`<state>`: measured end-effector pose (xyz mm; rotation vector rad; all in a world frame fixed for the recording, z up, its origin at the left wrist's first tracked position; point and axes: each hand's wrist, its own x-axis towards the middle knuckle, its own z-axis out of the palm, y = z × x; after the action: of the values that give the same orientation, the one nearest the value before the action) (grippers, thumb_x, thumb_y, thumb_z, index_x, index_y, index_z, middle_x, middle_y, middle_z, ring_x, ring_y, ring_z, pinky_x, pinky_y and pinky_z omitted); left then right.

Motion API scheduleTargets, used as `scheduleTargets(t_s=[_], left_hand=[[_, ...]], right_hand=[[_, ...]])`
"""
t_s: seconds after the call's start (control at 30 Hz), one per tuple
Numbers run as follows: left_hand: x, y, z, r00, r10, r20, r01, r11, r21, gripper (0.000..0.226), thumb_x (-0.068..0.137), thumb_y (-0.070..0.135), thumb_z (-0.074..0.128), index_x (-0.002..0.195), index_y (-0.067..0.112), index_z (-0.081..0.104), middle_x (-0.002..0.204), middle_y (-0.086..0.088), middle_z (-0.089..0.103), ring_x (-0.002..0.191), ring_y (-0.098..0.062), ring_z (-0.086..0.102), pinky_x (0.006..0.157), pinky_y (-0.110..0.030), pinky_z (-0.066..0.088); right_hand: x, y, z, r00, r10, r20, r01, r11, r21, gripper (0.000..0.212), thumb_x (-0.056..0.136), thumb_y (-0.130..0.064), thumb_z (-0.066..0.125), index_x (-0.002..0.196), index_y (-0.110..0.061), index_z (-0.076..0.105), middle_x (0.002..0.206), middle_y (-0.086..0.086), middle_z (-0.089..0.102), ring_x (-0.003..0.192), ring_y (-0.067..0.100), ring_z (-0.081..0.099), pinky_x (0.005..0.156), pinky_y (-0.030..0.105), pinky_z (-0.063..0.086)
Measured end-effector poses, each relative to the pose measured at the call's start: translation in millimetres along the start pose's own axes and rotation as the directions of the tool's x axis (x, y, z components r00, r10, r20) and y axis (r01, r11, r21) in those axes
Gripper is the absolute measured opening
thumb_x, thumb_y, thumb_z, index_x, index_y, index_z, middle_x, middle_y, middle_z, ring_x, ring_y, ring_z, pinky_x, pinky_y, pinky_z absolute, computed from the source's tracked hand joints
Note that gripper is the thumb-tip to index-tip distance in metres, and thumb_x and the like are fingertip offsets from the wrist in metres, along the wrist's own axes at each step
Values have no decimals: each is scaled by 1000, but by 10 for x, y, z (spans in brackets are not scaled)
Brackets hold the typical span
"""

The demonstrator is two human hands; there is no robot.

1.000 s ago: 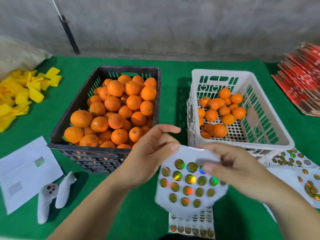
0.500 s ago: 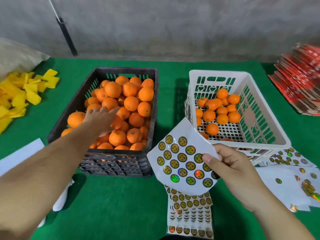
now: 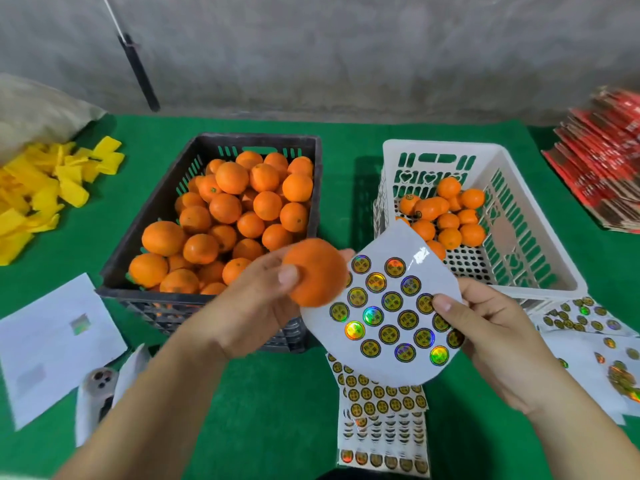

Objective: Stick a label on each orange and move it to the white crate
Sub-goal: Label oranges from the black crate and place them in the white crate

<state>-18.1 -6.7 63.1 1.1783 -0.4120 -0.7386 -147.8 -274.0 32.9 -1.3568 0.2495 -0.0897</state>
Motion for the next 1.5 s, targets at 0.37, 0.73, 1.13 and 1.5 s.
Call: scheduleTargets(t_s=[0.37, 0.73, 1.13, 1.5], left_hand=[[-234, -407, 280, 996, 72, -43, -72, 997, -13, 60, 62, 52, 97, 105, 32, 61, 108, 0, 65, 101, -23, 62, 86, -33, 52], [-346, -369, 465, 988, 146, 52, -154, 958, 243, 53, 74, 18, 85, 112, 36, 51, 115, 11, 65, 102, -19, 70, 80, -27, 55], [-292, -479, 499, 986, 147, 74, -165, 886, 432, 67, 78, 43, 91, 122, 22, 46, 112, 0, 66, 98, -28, 68, 78, -58, 55], [-252, -463, 410, 987, -28, 159, -5, 978, 208, 66, 74, 32, 93, 127, 30, 54, 120, -3, 70, 110, -27, 71, 87, -33, 56]], right_hand=[[-117, -86, 186, 780, -623, -55, 229, 366, -902, 49, 95, -36, 76, 141, -24, 61, 132, 6, 48, 126, 20, 42, 108, 28, 29], [-169, -112, 304, 921, -347, 178, 386, 743, -547, 16, 102, -36, 68, 105, -44, 81, 100, -14, 80, 94, 12, 76, 81, 32, 59], [-352, -297, 495, 626, -688, 368, 634, 173, -754, 20, 102, -18, 64, 115, -11, 77, 105, 4, 69, 94, 19, 67, 80, 31, 53], [-355, -216, 319, 798, -323, 510, 597, 301, -744, 63, 92, -57, 69, 148, -47, 41, 139, -17, 37, 125, 9, 52, 87, 24, 52]])
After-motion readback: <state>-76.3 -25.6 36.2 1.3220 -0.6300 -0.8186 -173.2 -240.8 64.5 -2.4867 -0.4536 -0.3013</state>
